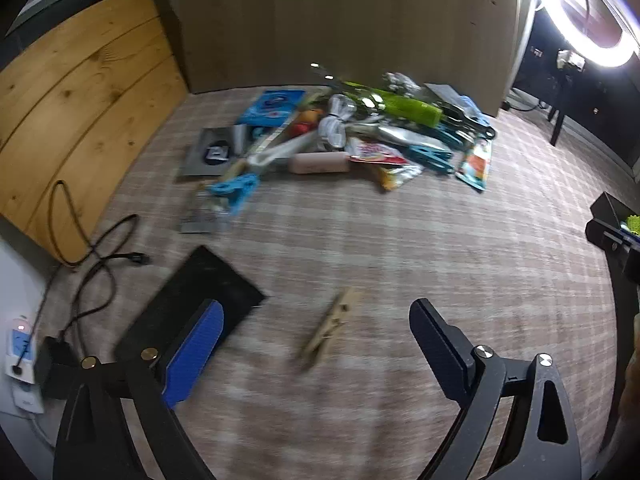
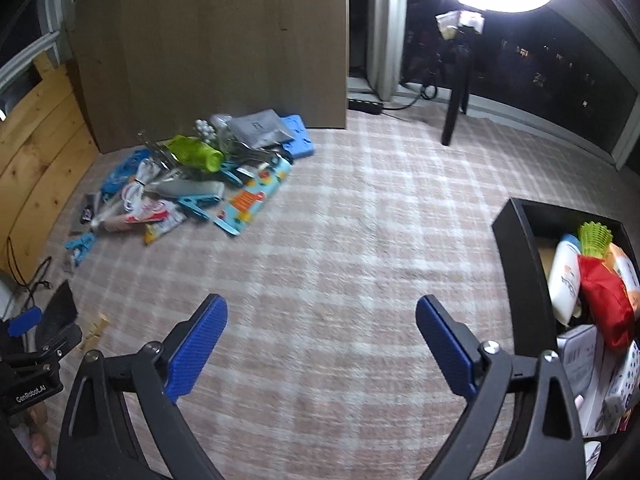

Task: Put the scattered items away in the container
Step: 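Reach both tools toward the pile, left toward the wooden clothespin, right toward the hand-cream tube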

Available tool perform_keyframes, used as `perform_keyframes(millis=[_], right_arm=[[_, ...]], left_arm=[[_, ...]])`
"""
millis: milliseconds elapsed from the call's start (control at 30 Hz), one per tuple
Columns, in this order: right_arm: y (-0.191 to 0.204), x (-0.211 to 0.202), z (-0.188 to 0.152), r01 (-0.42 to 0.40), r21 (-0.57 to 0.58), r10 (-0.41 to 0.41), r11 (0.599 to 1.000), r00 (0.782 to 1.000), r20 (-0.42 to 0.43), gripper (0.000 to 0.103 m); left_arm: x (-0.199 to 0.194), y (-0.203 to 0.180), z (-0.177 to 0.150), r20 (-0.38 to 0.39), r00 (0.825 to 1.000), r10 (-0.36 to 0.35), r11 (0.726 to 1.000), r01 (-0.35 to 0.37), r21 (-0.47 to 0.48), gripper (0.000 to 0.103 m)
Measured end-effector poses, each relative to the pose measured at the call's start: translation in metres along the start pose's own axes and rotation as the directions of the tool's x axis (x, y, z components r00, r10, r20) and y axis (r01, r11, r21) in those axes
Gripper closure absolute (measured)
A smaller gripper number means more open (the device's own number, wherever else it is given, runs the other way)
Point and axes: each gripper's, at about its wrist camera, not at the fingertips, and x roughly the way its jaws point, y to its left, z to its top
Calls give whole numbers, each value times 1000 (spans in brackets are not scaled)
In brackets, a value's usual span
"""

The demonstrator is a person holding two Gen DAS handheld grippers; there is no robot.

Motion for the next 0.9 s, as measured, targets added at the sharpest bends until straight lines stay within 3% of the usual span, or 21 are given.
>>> perform_keyframes(millis=[100,233,367,433,500,633,900], right_arm=[[10,-3,6,-7,-12,7,1000,1000,-2,21],[26,-9,20,-28,-33,27,999,1000,-15,21],[34,-10,31,-39,-50,38,998,999,-34,24],[35,-5,37,-44,-48,42,998,998,-55,32],[35,11,44,-61,-28,58,998,993,-101,39],[35,42,52,-60,-1,59,998,985,-161,39],[41,97,79,-36,67,51,997,968,-246,40]], left_arm=[[-6,8,1,-3,1000,0,1000,0,10,18],[-13,12,5,-19,999,-28,999,29,25,30],[-14,8,7,-45,998,-53,996,56,74,30],[-13,5,6,-53,996,-70,993,75,89,30],[-10,2,4,-65,994,-83,992,88,92,30],[2,-3,2,-102,990,-94,989,105,104,42],[22,-5,-2,-148,984,-96,987,113,112,42]])
